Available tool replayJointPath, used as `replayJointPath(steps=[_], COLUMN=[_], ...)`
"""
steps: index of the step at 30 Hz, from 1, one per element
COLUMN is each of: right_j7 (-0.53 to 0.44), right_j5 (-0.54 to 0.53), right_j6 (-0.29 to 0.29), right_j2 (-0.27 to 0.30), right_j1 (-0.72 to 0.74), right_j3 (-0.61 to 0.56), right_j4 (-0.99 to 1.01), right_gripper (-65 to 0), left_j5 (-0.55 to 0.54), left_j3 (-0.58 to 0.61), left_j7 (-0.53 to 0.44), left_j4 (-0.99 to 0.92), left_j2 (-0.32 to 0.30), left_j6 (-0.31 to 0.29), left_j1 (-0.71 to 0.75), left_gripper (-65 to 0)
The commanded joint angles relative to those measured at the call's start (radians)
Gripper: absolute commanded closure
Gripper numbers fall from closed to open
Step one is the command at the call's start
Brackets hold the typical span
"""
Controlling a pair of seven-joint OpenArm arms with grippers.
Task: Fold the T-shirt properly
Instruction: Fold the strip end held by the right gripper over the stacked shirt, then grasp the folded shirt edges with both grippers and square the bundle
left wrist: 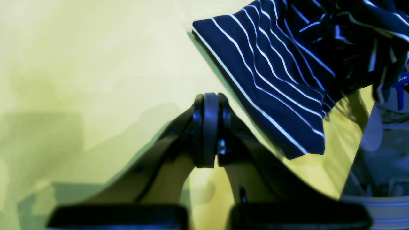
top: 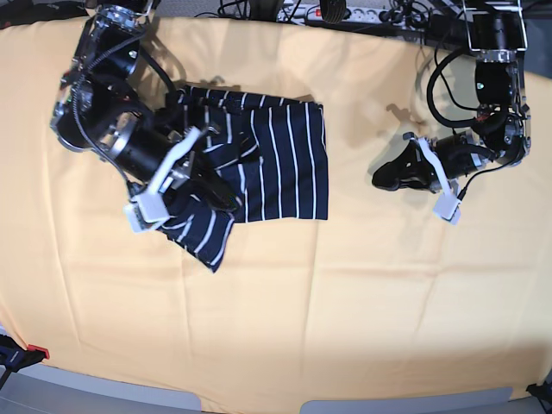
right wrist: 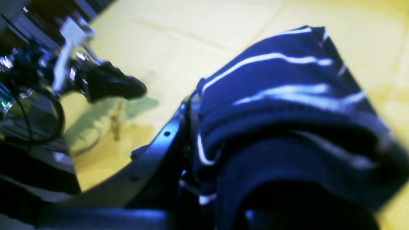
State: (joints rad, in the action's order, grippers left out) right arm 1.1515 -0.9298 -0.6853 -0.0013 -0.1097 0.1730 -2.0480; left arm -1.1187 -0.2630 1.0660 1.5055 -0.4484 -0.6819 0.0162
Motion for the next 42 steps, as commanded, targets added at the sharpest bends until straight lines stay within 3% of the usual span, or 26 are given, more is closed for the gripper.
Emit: replayJointPath(steps=[1, 7, 8, 11, 12, 13, 17, 24, 27, 30, 34, 35, 36, 39, 42], right_j7=[-0.023, -0.073, -0.073, -0.071, -0.068, -0.065, -0.06, -0.052, -0.053, -0.064, -0.067, -0.067, -0.068, -0.1, -0.209], right_j5=[-0.01, -0.007, -0.007, -0.01, -0.02, -0.039, -0.041, 0.027, 0.042, 0.036, 0.059, 0.076, 0.103, 0.18, 0.277], right_j6=[-0.013, -0.013, -0.013, -0.013, -0.013, -0.013, -0.013, -0.013, -0.013, -0.013, -0.013, -0.013, -0.013, -0.013, -0.013], right_j2=[-0.01, -0.024, -0.024, -0.024, -0.024, -0.024, -0.021, -0.021, -0.021, -0.021, -0.02, -0.021, -0.018, 0.007, 0.061], right_j1=[0.021, 0.071, 0.086, 0.133, 0.146, 0.166, 0.255, 0.332, 0.365, 0.393, 0.415, 0.419, 0.422, 0.419, 0.426], right_j3=[-0.024, -0.181, -0.205, -0.28, -0.314, -0.351, -0.459, -0.529, -0.505, -0.44, -0.322, -0.29, -0.263, -0.217, -0.227], right_j4=[0.014, 0.197, 0.219, 0.253, 0.253, 0.25, 0.243, 0.243, 0.243, 0.243, 0.243, 0.243, 0.244, 0.259, 0.34], right_gripper=[0.0, 0.0, -6.2, -38.3, -45.0, -47.2, -47.1, -46.7, -46.7, -46.7, -46.3, -43.4, -36.3, 0.0, 0.0], left_j5=[-0.023, -0.038, -0.044, -0.058, -0.061, -0.061, -0.061, -0.126, -0.145, -0.211, -0.365, -0.365, -0.365, -0.365, -0.365], left_j3=[-0.006, -0.007, -0.007, -0.007, -0.007, -0.007, -0.009, -0.019, -0.06, -0.111, -0.14, -0.138, -0.134, -0.085, 0.006], left_j7=[-0.017, -0.018, -0.015, -0.011, -0.011, -0.012, -0.012, -0.011, -0.01, 0.003, 0.163, 0.211, 0.228, 0.237, 0.238], left_j4=[0.018, 0.018, 0.018, 0.018, 0.018, 0.018, 0.018, 0.018, 0.019, 0.019, 0.019, 0.022, 0.039, 0.127, 0.274], left_j2=[-0.021, -0.04, -0.043, -0.056, -0.063, -0.069, -0.101, -0.179, -0.192, -0.195, -0.195, -0.193, -0.188, -0.182, -0.174], left_j6=[-0.006, -0.006, -0.006, -0.006, -0.006, -0.007, -0.006, -0.008, -0.007, -0.016, -0.016, -0.016, -0.016, -0.016, -0.016], left_j1=[-0.013, -0.013, -0.013, -0.014, -0.014, -0.015, -0.023, -0.034, -0.045, -0.047, -0.047, -0.047, -0.046, -0.023, -0.005], left_gripper=[0.0, 0.0, 0.0, 0.0, 0.0, -0.2, -7.7, -7.6, 0.0, 0.0, 0.0, 0.0, 0.0, 0.0, 0.0])
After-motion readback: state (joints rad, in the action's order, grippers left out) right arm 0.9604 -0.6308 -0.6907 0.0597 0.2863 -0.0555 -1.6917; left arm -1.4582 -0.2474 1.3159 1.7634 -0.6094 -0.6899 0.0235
